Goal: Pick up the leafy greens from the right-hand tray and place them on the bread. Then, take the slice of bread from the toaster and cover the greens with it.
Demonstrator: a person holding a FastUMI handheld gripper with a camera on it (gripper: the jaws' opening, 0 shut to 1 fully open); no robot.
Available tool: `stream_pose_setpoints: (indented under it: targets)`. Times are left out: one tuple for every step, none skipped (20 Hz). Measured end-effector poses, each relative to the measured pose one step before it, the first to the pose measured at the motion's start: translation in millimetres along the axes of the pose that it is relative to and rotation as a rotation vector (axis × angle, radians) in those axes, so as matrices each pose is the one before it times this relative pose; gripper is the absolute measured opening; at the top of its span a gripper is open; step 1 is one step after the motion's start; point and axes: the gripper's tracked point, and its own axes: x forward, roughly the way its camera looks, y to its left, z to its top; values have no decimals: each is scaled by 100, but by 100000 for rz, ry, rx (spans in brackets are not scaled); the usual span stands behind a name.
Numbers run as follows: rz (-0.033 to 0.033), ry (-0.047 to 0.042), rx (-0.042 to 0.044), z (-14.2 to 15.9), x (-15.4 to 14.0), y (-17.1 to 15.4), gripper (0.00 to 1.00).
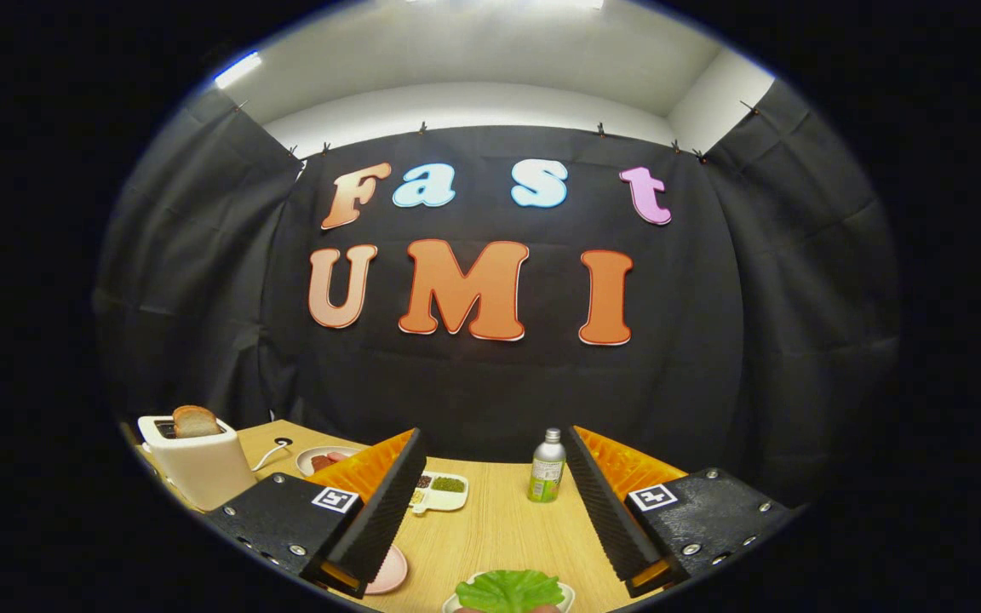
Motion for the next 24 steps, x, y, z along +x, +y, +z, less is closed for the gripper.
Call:
stream_pose_setpoints:
  targets:
    - [297, 1578, 274, -216, 34, -50, 99]
    - [-200, 1289, -43, -233, 23, -191, 99]
    - [-206, 993, -298, -168, 89, -191, 99]
    - [-201, 1044, -346, -197, -6, -141, 99]
    - [-124, 1403, -163, -295, 56, -75, 99]
    - [-337, 2133, 77, -502, 1, -130, 99]
    - [-1090, 2794, 540, -584, 63, -341, 99]
    - [-993, 2247, 839, -401, 111, -304, 99]
    - [-584, 1831, 1097, -272, -37, -222, 99]
    - [-200, 1631, 990, -262, -20, -126, 99]
    - [-163, 1611, 916, -171, 104, -158, 99]
    - [-63, 1766, 616, -234, 33, -150, 99]
    - [598, 2064, -17, -393, 58, 12, 99]
    - [492, 2100, -72, -405, 55, -24, 99]
    - [290, 2707, -322, -595, 60, -57, 99]
    - [-324, 3638, -373, -775, 145, -175, 99]
    - [-418, 3698, -418, -913, 29, -199, 99]
    - [-340, 3412, -219, -730, 132, -184, 99]
    - [-53, 3063, -33, -698, 132, -61, 99]
    - [89, 3309, 260, -725, 111, -25, 99]
    - [251, 3347, 406, -739, 207, -41, 99]
    - [467, 3128, 618, -621, 154, -38, 100]
    - [440, 3059, 508, -749, 199, 6, 100]
    - [386, 2864, 561, -641, 127, 19, 100]
